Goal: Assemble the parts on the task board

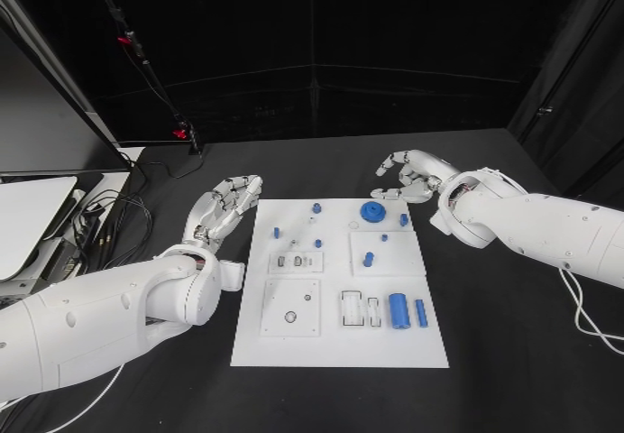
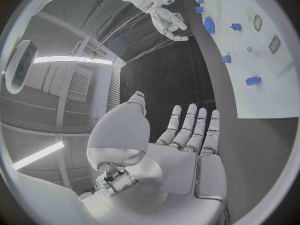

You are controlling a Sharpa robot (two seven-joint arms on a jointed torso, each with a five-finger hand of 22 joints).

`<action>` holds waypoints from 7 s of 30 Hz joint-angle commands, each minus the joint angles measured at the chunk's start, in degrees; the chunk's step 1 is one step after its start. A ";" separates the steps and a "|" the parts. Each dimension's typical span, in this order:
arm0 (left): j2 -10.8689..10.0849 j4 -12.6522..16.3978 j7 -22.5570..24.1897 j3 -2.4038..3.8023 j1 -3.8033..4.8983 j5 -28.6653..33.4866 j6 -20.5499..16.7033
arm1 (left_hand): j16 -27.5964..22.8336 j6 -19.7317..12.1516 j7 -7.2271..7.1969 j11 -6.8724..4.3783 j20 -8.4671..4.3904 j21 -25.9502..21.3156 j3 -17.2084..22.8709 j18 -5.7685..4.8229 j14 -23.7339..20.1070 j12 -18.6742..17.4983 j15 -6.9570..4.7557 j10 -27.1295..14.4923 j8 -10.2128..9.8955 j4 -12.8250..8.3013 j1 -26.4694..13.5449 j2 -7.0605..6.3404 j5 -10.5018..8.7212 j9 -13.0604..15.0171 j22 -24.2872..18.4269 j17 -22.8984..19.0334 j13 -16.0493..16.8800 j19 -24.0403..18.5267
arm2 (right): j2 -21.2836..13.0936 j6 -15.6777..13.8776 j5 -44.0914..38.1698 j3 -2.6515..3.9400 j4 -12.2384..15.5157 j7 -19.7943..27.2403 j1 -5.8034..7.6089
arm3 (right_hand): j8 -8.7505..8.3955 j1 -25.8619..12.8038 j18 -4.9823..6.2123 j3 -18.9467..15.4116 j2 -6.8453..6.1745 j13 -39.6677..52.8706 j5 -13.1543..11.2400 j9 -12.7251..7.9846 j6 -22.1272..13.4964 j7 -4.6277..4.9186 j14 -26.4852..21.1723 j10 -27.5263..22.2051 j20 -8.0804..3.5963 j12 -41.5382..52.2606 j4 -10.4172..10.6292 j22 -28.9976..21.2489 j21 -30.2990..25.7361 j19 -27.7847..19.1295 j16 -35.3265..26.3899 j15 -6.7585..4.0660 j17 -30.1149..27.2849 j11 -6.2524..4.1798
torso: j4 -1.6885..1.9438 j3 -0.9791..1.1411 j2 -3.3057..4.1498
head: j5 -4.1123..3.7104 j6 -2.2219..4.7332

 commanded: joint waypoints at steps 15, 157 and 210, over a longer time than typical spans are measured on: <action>-0.15 -0.01 15.50 0.06 0.08 -0.37 0.38 | 0.24 0.50 8.88 -0.01 0.17 0.33 0.22 0.99 0.07 0.31 0.28 0.17 0.29 -0.08 -0.02 0.70 0.29 -0.08 0.09 -0.01 -0.01 0.20 | 2.15 6.38 -11.47 0.00 -1.93 -8.18 -0.86 | 0.50 1.74 -0.39 5.53 -3.47 15.06 -0.02 -0.93 1.19 0.81 5.95 6.04 0.24 0.14 0.01 15.06 0.19 6.05 0.14 0.14 15.06 0.84 | -0.14 0.00 0.00 | 0.19 -0.12; -0.26 -0.25 14.88 0.06 0.07 -0.37 0.61 | 0.43 0.56 8.88 0.00 0.21 0.52 -0.08 0.95 0.22 0.55 0.37 0.22 0.35 -0.12 0.68 1.45 0.72 -0.30 0.12 -0.04 -0.05 0.09 | 19.96 7.65 -16.91 0.15 -7.10 -11.94 -1.47 | -24.01 8.16 -0.39 14.43 2.04 15.06 -3.09 -9.00 29.50 -0.25 5.95 6.04 -1.56 0.14 -6.46 15.06 0.19 6.05 0.14 -1.52 15.06 -0.46 | -0.01 0.05 0.00 | 4.06 -1.79; -0.29 -0.42 14.58 0.06 0.07 -0.37 0.63 | 0.45 0.59 8.88 0.00 0.21 0.53 -0.15 0.94 0.23 0.59 0.37 0.22 0.37 -0.12 0.77 1.55 0.74 -0.33 0.11 -0.05 -0.05 0.04 | 20.11 6.51 -18.78 0.14 -6.68 -13.48 -2.29 | -26.56 7.95 -0.39 14.68 1.85 15.06 -3.13 -9.05 28.28 -0.17 5.95 6.04 -1.41 0.14 -7.14 15.06 0.19 6.05 0.14 -1.40 15.06 -0.36 | -0.08 0.03 -0.04 | 3.96 -1.95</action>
